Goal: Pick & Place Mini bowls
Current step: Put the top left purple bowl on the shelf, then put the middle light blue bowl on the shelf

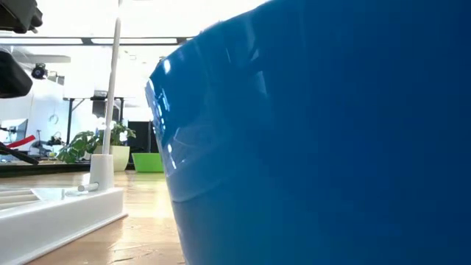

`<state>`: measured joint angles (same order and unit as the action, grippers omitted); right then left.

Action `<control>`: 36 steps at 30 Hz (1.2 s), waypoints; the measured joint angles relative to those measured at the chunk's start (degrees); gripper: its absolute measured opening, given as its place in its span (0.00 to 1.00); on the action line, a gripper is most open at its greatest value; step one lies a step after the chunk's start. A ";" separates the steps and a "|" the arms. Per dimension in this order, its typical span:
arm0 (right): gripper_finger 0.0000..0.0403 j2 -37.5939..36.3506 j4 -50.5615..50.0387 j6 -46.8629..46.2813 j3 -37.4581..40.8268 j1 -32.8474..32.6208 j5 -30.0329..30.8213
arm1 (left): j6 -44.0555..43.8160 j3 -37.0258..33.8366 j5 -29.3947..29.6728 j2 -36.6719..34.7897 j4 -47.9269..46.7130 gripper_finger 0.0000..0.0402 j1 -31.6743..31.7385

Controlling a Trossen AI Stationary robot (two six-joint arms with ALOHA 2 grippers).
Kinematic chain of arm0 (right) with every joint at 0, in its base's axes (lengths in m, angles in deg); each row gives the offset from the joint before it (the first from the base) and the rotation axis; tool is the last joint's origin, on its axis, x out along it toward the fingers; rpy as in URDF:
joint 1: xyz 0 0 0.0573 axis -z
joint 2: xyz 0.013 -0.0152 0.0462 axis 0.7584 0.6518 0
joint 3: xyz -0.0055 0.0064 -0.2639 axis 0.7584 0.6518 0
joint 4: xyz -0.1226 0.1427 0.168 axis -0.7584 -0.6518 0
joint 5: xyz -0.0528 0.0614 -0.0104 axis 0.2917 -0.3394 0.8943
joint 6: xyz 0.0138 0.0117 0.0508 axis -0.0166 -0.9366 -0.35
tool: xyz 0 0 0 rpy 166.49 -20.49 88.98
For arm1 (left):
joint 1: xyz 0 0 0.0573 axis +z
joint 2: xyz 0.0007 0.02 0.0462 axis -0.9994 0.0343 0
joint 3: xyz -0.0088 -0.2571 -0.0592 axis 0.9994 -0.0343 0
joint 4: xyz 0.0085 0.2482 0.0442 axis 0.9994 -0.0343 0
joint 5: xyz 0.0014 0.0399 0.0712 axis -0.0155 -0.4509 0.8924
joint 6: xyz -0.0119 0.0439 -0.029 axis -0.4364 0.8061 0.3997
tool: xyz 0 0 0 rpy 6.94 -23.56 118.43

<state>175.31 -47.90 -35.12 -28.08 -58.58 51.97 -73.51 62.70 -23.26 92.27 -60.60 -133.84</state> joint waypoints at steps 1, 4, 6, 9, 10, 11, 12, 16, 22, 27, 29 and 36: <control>0.02 0.00 0.00 0.00 0.00 0.00 0.00 | -0.11 0.07 -0.07 0.00 0.03 0.00 0.00; 0.02 0.00 0.00 -0.02 0.00 0.00 0.01 | -0.63 0.07 -0.15 0.00 0.03 0.01 0.00; 0.02 0.00 0.00 0.00 0.00 0.00 0.00 | -0.78 0.05 -0.24 0.00 0.05 0.03 0.00; 0.02 0.00 0.00 -0.04 0.00 0.00 0.00 | -0.78 0.05 -0.27 0.00 0.06 0.09 0.00; 0.02 0.00 0.00 -0.02 0.00 0.00 0.00 | -0.75 0.07 -0.47 0.00 0.08 0.11 0.00; 0.02 0.00 0.00 0.00 0.00 0.00 0.00 | -0.69 0.07 -0.62 0.00 0.08 0.13 0.04; 0.02 0.00 0.00 -0.02 0.00 0.00 0.02 | -0.40 0.09 -0.62 0.00 0.08 0.14 0.04; 0.02 0.00 0.00 -0.02 0.00 0.00 0.02 | 1.76 0.09 -0.89 -0.19 0.06 0.16 0.04; 0.02 -0.02 0.00 -0.04 0.00 0.00 0.00 | 2.30 0.09 -2.59 -2.64 -0.25 0.16 0.22; 0.02 -0.04 0.13 0.00 0.00 0.00 0.02 | 2.87 0.09 -2.58 -7.38 -0.96 0.17 0.35; 0.02 -0.04 0.92 -0.15 0.00 0.05 0.04 | 3.88 0.09 -2.00 -9.75 -1.32 0.17 0.35; 0.02 -0.07 2.91 -5.62 -0.04 4.67 0.07 | 6.38 -0.09 12.80 -17.17 -1.58 0.17 0.35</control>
<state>175.24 -44.99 -40.74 -28.12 -53.91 52.04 -67.12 62.61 -10.46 75.09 -62.19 -133.49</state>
